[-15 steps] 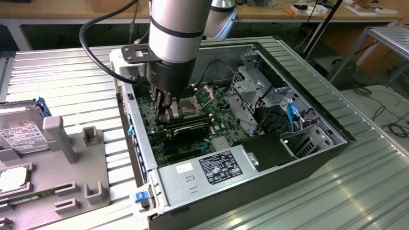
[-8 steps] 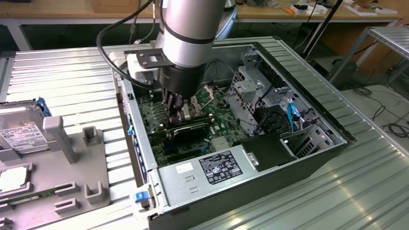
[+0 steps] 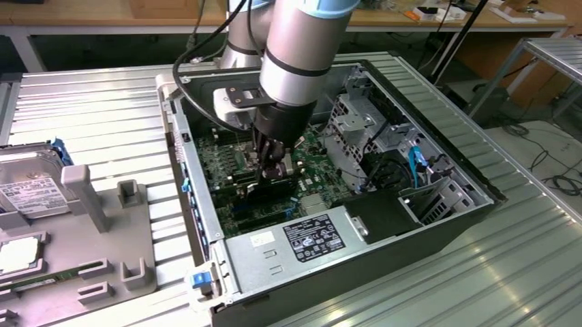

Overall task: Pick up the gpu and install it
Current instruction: 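Press down on the gpu until it lock into place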

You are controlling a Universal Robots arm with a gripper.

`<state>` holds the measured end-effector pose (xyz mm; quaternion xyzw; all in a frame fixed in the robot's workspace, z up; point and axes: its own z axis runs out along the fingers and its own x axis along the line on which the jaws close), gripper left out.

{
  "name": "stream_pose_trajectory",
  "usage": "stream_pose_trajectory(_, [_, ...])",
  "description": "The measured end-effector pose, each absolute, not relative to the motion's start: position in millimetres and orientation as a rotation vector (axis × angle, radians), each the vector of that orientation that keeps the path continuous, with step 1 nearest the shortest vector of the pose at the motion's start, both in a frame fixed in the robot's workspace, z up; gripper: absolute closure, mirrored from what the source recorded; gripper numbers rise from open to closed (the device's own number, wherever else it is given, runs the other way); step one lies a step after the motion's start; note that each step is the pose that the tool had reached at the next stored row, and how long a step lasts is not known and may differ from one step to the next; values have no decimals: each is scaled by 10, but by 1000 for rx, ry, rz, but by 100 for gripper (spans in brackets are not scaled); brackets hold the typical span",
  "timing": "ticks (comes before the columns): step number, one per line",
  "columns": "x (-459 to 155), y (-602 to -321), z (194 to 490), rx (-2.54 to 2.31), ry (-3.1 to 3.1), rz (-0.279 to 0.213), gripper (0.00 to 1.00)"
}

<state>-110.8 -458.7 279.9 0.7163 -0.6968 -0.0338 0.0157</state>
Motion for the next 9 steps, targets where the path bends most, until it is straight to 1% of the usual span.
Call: stream_pose_trajectory(9, [-1108,-4590,2720,2231,-2170,-98,89])
